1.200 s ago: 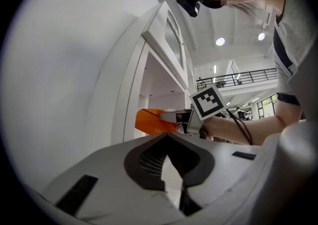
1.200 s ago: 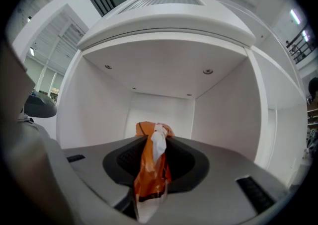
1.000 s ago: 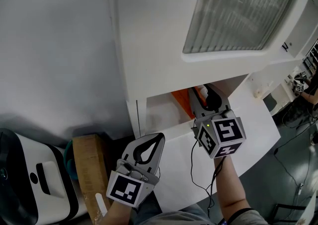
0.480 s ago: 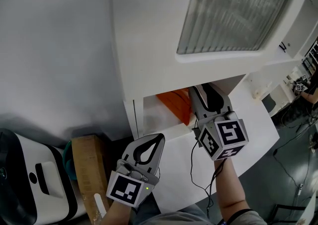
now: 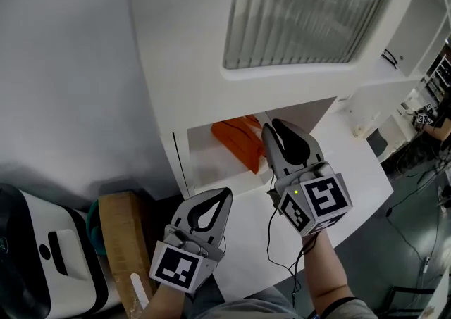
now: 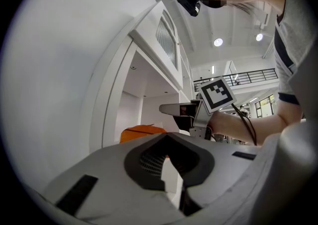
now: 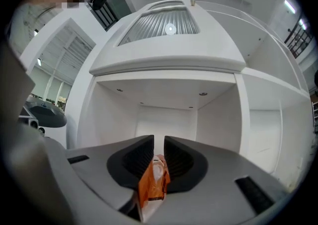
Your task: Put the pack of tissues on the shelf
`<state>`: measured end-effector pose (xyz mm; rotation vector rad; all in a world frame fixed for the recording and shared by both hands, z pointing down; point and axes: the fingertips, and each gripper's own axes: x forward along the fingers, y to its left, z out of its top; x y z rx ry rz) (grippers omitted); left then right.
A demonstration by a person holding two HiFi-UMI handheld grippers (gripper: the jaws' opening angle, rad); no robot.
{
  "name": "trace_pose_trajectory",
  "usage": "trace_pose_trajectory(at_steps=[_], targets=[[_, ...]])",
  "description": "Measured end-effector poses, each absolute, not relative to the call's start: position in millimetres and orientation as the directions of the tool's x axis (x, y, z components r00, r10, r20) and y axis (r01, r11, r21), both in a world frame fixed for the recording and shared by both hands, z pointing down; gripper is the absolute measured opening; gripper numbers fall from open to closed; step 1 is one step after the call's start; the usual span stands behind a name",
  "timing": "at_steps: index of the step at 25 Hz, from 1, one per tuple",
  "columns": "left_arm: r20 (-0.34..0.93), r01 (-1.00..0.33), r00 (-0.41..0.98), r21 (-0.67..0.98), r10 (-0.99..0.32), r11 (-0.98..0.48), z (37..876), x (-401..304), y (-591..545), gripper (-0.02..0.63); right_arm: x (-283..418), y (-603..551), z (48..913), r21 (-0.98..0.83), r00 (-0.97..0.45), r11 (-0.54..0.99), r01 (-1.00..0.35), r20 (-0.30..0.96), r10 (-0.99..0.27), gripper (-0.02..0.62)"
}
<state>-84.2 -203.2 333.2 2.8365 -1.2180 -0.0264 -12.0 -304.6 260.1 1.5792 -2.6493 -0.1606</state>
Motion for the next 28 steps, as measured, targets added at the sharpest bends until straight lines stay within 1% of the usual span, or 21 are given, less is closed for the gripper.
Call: trace_pose_trajectory(at_steps=[4,10,28], targets=[[0.003,-0.719,0.694,0.051,-0.72,-0.693,331,-76,-198,0.031,-10,-293,258,0.114,-0.494,0.49,-0.864,-0.008,-0.869,0.028],[0.004,-0.71,0.704,0.043,-0.71,-0.703,330,-64,-190,0.031,-5,-276,255,0.097,-0.52,0.517,-0.851,-0.017,-0.854,-0.005],[-0.009,-0.656,0.755,0.011,-0.656,-0.755,316,-9,-168,0.031,39,-220,253,0.074,-0.512,0.508,-0.858,-0.039,-0.858,-0.005]])
